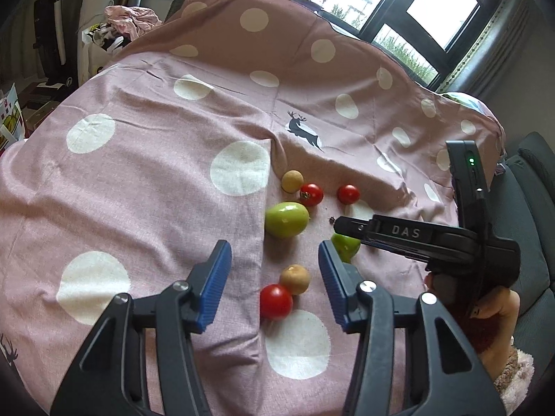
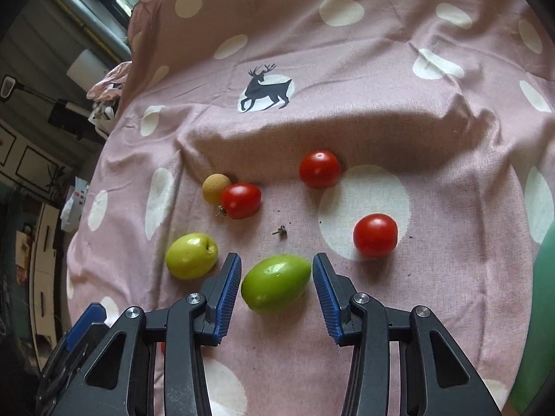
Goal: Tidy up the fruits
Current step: 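Move the right gripper onto the green plum on the cloth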
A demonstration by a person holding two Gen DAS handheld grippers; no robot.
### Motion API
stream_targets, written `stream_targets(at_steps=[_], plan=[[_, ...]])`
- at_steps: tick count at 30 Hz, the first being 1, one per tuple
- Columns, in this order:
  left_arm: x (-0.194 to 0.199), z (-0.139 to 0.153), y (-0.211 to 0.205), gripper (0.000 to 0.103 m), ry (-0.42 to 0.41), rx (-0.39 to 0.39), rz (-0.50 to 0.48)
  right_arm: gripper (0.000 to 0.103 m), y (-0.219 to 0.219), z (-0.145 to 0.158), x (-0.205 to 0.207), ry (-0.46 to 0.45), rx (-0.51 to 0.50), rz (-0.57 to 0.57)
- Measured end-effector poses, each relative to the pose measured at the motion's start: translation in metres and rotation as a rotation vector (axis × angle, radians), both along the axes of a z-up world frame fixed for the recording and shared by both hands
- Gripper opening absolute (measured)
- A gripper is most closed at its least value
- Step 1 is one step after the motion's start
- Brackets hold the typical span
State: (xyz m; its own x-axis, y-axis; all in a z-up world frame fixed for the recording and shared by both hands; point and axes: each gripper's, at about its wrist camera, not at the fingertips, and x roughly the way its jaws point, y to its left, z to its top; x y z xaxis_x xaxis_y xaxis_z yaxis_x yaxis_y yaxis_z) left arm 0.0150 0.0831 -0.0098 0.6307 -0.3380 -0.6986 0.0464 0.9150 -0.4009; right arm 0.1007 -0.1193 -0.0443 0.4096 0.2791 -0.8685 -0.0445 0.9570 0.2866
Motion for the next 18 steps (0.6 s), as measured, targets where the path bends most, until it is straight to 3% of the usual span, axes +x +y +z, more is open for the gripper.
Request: stream_targets(at_steps=[10, 18], plan=[[-0.001, -0.003, -0.026, 0.049, 0.013, 0.02, -0.071, 0.039, -0.006, -0.007, -0.003, 0.015, 0.055, 0.023], [-0.009, -0.009, -0.059, 0.049, 0.014, 0.062, -0.167, 0.03, -0.036, -0.001, -0.053, 0.01, 0.098, 0.072]])
